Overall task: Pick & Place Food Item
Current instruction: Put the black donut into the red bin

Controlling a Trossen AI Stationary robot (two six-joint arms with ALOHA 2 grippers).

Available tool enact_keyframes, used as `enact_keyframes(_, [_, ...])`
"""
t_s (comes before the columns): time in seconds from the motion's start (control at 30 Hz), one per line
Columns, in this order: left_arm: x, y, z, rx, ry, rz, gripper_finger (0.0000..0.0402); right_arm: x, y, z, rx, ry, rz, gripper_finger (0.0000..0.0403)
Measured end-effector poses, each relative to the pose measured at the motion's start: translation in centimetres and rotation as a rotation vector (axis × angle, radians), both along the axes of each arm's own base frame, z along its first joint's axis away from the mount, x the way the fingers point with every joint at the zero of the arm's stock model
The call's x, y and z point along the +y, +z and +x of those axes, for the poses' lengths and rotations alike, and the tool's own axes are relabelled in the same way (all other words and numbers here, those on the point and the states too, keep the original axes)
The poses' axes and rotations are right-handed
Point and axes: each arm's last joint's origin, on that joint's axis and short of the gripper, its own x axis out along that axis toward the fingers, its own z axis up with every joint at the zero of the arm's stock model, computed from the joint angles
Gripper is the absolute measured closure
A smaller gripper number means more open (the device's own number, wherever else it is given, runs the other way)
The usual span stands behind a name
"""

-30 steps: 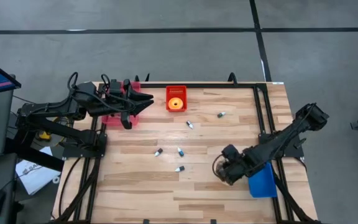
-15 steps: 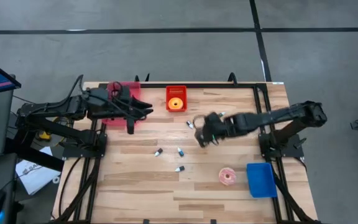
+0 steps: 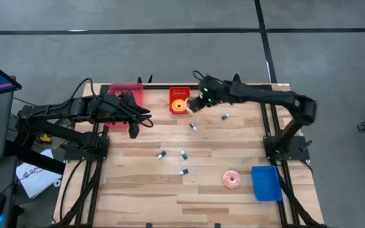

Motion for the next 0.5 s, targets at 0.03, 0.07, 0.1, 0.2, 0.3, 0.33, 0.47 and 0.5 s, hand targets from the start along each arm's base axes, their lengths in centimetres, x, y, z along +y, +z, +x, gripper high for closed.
enact_keyframes(0.03, [0.1,0.0,0.0,0.003,0.004,0.004,0.0309,-0.7,0.1,0.8,0.013,0.005,-0.007,0.0288])
enact_keyframes(0.07, [0.3,0.0,0.0,0.006,0.012,0.009,0.0309,-1.4,0.2,1.5,0.032,0.015,-0.013,0.0288])
enact_keyframes(0.1, [0.4,0.0,-0.1,0.011,0.02,0.017,0.0309,-2.1,0.0,2.3,0.064,0.021,-0.011,0.0289])
enact_keyframes(0.2, [0.9,-0.1,-0.1,0.023,0.041,0.03,0.0309,-4.0,0.7,4.6,0.098,0.042,-0.024,0.029])
enact_keyframes(0.3, [1.5,-0.1,-0.2,0.02,0.069,0.03,0.0309,-6.1,0.7,6.3,0.164,0.054,-0.022,0.029])
enact_keyframes(0.33, [1.6,0.0,-0.2,0.016,0.075,0.032,0.0309,-6.9,0.4,6.7,0.188,0.058,-0.018,0.029])
enact_keyframes(0.47, [2.1,0.1,-0.2,0.005,0.109,0.035,0.0309,-9.8,-0.5,7.6,0.219,0.08,0.025,0.029])
enact_keyframes(0.5, [2.3,0.1,-0.2,-0.002,0.121,0.032,0.0309,-10.4,-1.0,7.7,0.222,0.086,0.051,0.029])
